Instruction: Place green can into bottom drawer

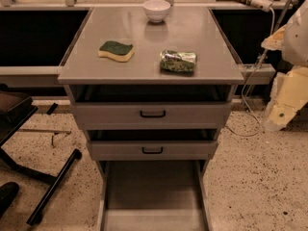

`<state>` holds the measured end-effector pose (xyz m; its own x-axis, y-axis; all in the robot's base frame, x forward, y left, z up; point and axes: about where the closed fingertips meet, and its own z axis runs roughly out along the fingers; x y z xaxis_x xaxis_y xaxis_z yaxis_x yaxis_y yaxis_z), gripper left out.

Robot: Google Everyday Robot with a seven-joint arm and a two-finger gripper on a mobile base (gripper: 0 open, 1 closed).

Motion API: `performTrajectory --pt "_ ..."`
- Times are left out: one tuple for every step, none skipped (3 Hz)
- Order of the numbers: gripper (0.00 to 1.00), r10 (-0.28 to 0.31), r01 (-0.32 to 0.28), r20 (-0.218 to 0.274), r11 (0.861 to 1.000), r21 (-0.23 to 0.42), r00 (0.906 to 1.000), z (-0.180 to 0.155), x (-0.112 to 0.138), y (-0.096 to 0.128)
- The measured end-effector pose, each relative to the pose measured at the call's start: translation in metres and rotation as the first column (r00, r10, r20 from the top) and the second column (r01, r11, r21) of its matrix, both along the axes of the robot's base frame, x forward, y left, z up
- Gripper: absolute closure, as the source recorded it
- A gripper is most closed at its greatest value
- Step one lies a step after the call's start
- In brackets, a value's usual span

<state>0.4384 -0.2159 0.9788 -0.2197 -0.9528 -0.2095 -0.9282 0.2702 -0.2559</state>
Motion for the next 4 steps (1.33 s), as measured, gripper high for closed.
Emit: performTrajectory --pt "0.00 0.000 0.000 0.000 1.000 0.000 1.0000 0.000 0.000 0.000" --pt "0.00 0.026 -0.026 0.025 0.999 -0.027 0.9993 0.003 0.017 0.002" --pt "0.00 0.077 -0.070 0.104 0.995 -0.064 0.9916 0.010 0.075 0.009" --pt "0.00 0.131 -0.118 0.166 0.989 -0.088 0.9774 0.017 0.139 0.026"
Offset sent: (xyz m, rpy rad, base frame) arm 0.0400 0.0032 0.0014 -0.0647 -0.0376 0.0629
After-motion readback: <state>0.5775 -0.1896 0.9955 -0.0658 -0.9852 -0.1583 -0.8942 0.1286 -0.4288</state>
